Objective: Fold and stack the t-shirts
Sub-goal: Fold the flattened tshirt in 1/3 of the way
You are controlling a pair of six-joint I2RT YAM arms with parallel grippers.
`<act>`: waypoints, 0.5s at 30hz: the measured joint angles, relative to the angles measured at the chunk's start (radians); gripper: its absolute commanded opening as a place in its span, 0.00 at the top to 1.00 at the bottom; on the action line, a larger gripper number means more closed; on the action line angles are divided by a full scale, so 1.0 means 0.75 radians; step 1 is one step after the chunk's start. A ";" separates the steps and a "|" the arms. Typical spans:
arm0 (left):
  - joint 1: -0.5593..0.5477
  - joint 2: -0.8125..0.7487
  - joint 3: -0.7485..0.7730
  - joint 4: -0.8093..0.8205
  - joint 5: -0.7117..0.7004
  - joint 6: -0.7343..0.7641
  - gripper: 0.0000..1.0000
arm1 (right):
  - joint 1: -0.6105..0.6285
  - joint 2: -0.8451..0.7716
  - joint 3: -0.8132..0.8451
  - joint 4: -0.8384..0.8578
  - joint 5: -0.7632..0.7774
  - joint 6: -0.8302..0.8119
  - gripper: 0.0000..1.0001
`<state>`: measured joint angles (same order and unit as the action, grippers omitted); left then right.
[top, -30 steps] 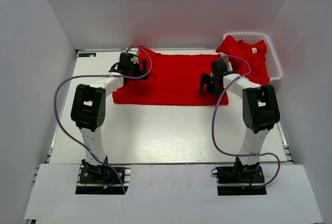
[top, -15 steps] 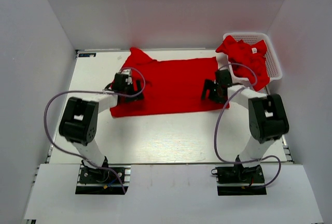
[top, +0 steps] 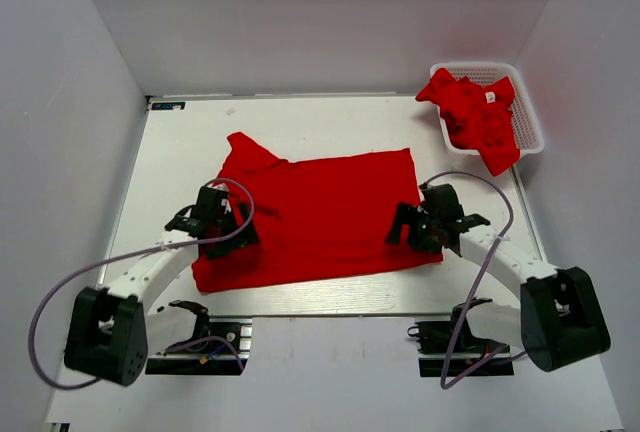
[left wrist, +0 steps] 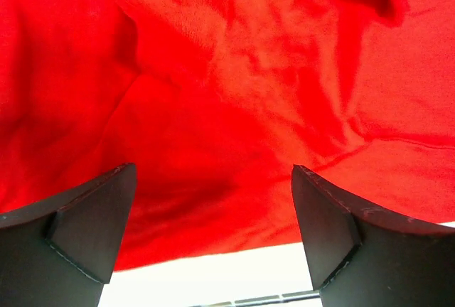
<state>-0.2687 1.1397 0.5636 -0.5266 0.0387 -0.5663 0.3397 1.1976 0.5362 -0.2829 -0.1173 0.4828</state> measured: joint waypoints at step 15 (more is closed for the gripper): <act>0.000 0.125 0.326 0.076 -0.009 0.097 0.00 | 0.019 -0.115 0.111 -0.033 -0.012 -0.048 0.10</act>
<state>-0.2687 1.2335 0.8082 -0.4698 0.0319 -0.4934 0.3538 1.1114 0.6197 -0.3077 -0.1265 0.4469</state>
